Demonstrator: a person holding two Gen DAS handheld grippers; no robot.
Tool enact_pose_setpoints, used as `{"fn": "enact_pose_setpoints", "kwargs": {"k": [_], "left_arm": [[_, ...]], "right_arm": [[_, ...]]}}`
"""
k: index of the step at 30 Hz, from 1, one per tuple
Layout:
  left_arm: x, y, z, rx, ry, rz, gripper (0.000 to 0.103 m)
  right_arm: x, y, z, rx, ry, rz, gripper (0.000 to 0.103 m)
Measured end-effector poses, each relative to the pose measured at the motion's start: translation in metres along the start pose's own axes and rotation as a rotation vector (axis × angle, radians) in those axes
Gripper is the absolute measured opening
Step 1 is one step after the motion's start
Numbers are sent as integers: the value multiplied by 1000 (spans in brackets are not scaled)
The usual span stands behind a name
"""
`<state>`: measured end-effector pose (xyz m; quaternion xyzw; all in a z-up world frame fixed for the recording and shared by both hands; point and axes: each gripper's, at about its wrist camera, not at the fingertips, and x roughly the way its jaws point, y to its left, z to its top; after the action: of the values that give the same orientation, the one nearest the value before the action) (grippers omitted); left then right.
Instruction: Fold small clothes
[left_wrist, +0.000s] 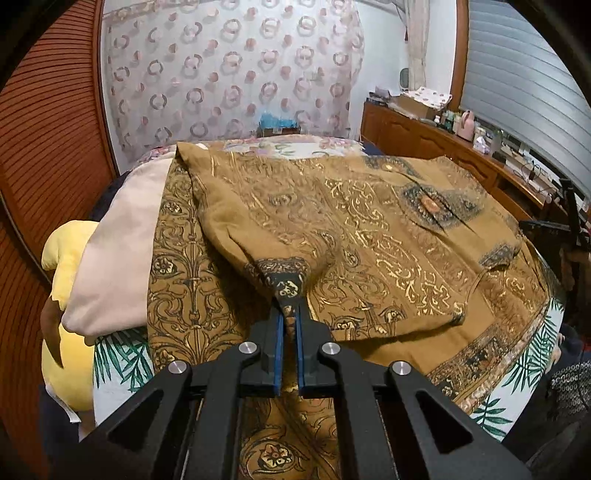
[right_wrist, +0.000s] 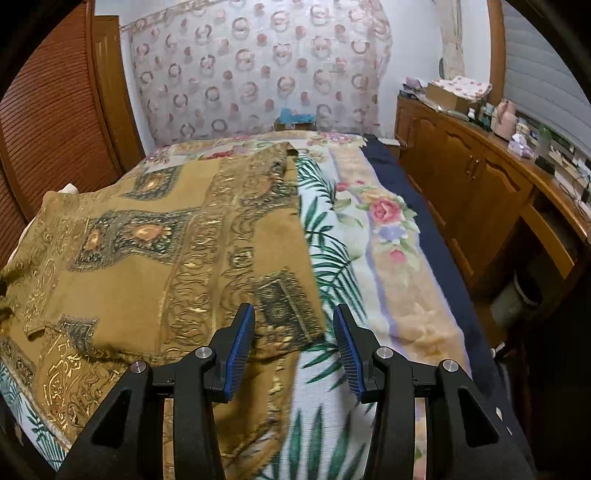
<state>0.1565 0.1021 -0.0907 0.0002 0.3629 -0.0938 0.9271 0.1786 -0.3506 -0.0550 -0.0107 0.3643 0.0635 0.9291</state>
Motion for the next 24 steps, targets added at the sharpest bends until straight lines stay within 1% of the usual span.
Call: {"fn": "enact_pose_setpoints", "kwargs": {"k": [2,5,6,7,9,11,13,18,20,21,24], "left_arm": [[1,-1,1,3,0,2,6],[1,-1,2,8,2,6,6],[0,-1,2,7,0,5,6],[-1,-1,3,5,-7,5,6],[-6,2,5,-9,-34,4,6],[-14,6,9,-26,-66,2,6],[-22,8,14,-35,-93,-2,6],[-34,10,22,-41,-133,3,6],[-39,12,24,-48,-150,2,6],[-41,14,25,-50,-154,0,6],[-41,16,24,-51,-150,3,6]], "right_arm": [[7,-2,1,-2,24,0,46],[15,0,3,-9,53,23,40],[16,1,5,-15,57,34,32],[16,2,7,-23,60,51,20],[14,7,9,-52,52,55,6],[7,9,13,-64,22,76,5],[-4,11,17,-70,-12,79,5],[-26,16,25,-86,-79,77,4],[-33,20,28,-97,-102,83,3],[-37,22,27,-104,-116,81,3],[-45,29,27,-131,-145,42,3]]}}
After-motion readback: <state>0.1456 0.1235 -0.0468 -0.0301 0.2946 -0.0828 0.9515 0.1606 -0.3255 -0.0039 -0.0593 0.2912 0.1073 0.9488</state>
